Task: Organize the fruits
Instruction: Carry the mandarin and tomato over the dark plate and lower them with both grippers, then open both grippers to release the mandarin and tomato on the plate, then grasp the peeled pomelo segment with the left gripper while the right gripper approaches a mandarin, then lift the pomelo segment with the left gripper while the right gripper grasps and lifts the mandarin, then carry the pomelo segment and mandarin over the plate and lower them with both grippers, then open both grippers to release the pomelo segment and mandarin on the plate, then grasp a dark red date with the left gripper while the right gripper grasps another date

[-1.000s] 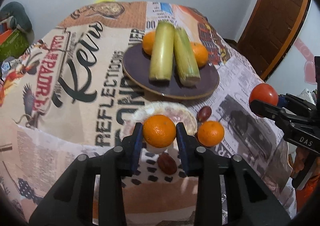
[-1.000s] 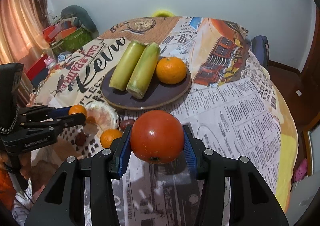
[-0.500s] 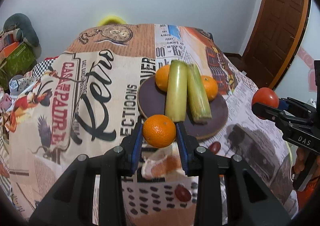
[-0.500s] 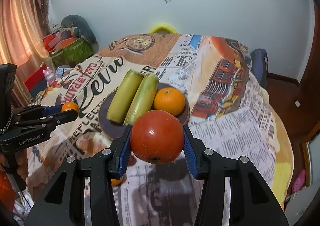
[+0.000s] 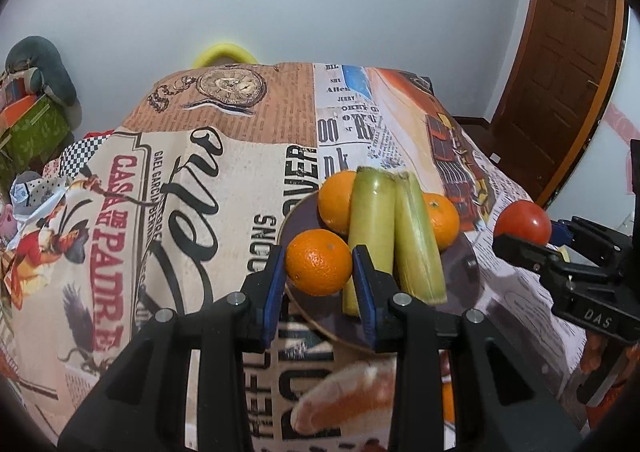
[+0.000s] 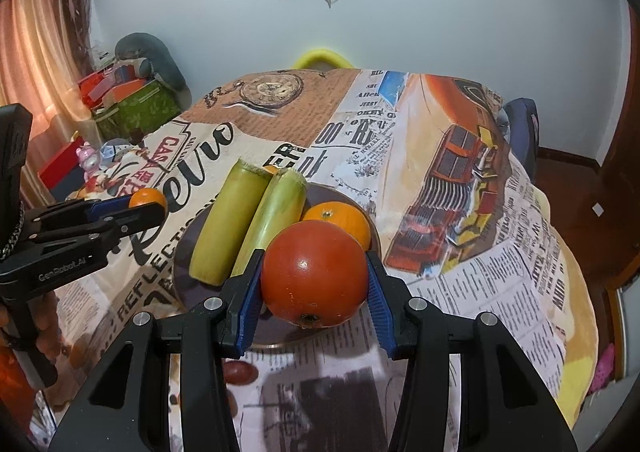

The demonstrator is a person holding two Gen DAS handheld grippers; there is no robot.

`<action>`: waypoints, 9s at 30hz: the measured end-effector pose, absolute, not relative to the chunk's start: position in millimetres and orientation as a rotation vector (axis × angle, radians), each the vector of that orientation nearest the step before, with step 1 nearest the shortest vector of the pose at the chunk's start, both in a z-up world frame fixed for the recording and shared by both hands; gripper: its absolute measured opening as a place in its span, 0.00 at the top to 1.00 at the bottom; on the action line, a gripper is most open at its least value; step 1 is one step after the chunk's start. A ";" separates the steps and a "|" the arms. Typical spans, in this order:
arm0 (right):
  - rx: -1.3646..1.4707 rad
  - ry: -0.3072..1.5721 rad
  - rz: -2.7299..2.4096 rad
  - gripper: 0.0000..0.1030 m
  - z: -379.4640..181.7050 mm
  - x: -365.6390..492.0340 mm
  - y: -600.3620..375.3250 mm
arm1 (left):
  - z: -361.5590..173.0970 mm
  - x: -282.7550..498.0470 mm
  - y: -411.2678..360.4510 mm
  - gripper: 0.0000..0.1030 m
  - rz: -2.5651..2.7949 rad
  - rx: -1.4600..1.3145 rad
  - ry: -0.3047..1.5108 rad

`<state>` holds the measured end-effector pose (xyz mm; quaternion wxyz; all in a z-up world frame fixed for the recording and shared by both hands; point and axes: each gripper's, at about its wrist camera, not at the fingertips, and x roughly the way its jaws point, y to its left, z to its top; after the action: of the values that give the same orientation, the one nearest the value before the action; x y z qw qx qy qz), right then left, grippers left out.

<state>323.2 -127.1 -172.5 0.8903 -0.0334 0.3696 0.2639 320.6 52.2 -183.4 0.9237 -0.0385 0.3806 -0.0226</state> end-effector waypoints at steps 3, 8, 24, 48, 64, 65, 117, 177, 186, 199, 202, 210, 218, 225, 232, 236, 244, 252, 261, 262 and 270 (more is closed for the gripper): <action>-0.078 0.770 0.550 0.57 -175.2 328.0 -123.5 | -186.0 329.6 50.9 0.68 -0.044 -0.066 0.785; -0.084 0.786 0.556 0.57 -183.1 332.8 -118.5 | -193.9 345.0 51.3 0.68 -0.034 -0.048 0.799; -0.103 0.866 0.561 0.57 -216.3 345.0 -113.7 | -222.8 374.5 54.3 0.68 -0.027 -0.054 0.874; -0.091 0.852 0.575 0.50 -196.7 323.8 -115.6 | -196.9 338.6 66.6 0.40 -0.014 -0.074 0.859; -0.168 0.872 0.605 0.49 -195.8 268.7 -112.1 | -233.5 274.8 41.1 0.32 -0.117 0.044 1.007; -0.178 0.871 0.603 0.49 -196.8 266.1 -111.4 | -237.7 273.7 39.2 0.31 -0.125 0.053 1.020; -0.141 0.964 0.695 0.55 -228.9 239.8 -87.9 | -243.4 211.1 82.3 0.45 -0.056 -0.028 1.072; -0.102 0.759 0.559 0.66 -165.6 318.0 -123.9 | -178.5 324.6 58.7 0.60 -0.097 -0.082 0.830; -0.118 0.756 0.574 0.66 -169.5 335.3 -113.7 | -186.5 354.6 65.9 0.60 -0.071 -0.123 0.840; -0.120 0.810 0.576 0.66 -189.9 356.8 -100.9 | -211.0 376.7 63.5 0.60 -0.046 -0.115 0.872; -0.108 0.812 0.583 0.66 -194.5 356.6 -100.9 | -217.6 378.3 62.1 0.60 -0.050 -0.111 0.887; -0.115 0.824 0.590 0.66 -197.2 355.6 -101.3 | -226.5 380.2 63.7 0.59 -0.046 -0.115 0.910; -0.114 0.839 0.579 0.58 -196.0 353.6 -103.3 | -220.9 373.3 62.9 0.55 -0.045 -0.105 0.913; -0.107 0.813 0.572 0.58 -182.9 341.2 -109.3 | -201.3 353.8 60.2 0.52 -0.039 -0.090 0.876; -0.109 0.774 0.569 0.58 -161.2 317.5 -113.8 | -169.6 322.9 54.2 0.51 -0.036 -0.071 0.822; -0.109 0.752 0.572 0.58 -148.4 300.2 -116.3 | -152.8 299.7 51.4 0.46 -0.028 -0.059 0.785; -0.116 0.712 0.574 0.54 -129.3 261.4 -121.1 | -139.3 251.6 45.1 0.40 -0.026 -0.053 0.772; -0.109 0.731 0.564 0.46 -136.5 233.7 -125.0 | -165.3 219.8 31.4 0.40 -0.059 -0.051 0.848; -0.106 0.787 0.558 0.46 -158.2 221.6 -127.6 | -221.9 212.5 17.2 0.47 -0.091 -0.061 0.975; -0.105 0.792 0.559 0.46 -160.2 220.7 -127.7 | -226.4 212.1 16.6 0.49 -0.096 -0.064 0.987; -0.109 0.840 0.568 0.46 -178.7 222.6 -125.2 | -247.7 213.3 15.2 0.69 -0.125 -0.096 1.034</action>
<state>222.6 -125.2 -178.7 0.8729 -0.0520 0.4020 0.2717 213.3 15.2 -247.7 0.8665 -0.0457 0.4935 -0.0596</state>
